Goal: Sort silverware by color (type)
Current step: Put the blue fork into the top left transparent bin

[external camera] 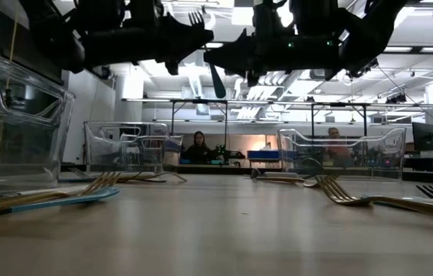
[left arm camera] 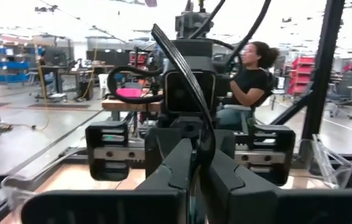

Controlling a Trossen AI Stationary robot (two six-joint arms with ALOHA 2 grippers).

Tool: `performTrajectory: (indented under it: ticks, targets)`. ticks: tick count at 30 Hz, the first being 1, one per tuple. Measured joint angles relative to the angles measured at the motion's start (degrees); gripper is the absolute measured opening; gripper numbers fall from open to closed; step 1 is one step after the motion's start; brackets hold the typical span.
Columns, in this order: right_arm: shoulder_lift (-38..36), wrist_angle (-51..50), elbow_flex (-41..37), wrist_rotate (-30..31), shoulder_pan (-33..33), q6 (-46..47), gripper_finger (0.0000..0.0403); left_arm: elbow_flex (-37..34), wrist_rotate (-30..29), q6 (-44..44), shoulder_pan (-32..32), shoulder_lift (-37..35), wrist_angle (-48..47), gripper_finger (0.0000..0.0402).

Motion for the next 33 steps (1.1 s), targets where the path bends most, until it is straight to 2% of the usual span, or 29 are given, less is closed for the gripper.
performTrajectory:
  ticks: [4, 10, 16, 21, 24, 29, 33]
  targets:
    - [-0.12, -1.20, -0.02, 0.05, -0.02, -0.54, 0.0030, 0.00, -0.57, -0.51, 0.94, 0.00, -0.95, 0.0004]
    - [-5.35, -12.05, -0.06, 1.23, -1.69, -1.21, 0.0086, -0.07, -0.96, 1.20, 2.98, -3.32, -7.32, 0.0003]
    - [-14.58, -31.52, -0.06, 1.46, -3.76, -2.48, 0.0137, -0.15, -5.12, 6.37, 4.05, -13.45, -22.25, 0.0002]
    - [-19.81, -48.31, -0.08, 1.68, -4.51, -2.49, 0.0155, -0.15, -14.79, 9.19, 4.06, -23.08, -35.78, 0.0001]
    - [-21.16, -56.18, -0.08, 5.02, -4.38, -2.55, 0.0157, -0.14, -19.91, 7.66, 4.08, -28.06, -43.97, 0.0001]
    - [-21.62, -62.73, -0.10, 10.54, -3.47, -2.99, 0.0157, 2.77, -25.87, 4.27, 4.42, -33.08, -59.58, 0.0001]
    - [-21.76, -62.65, -0.10, 11.05, -3.28, -3.19, 0.0157, 9.85, -26.23, 3.00, 6.38, -31.96, -72.88, 0.0001]
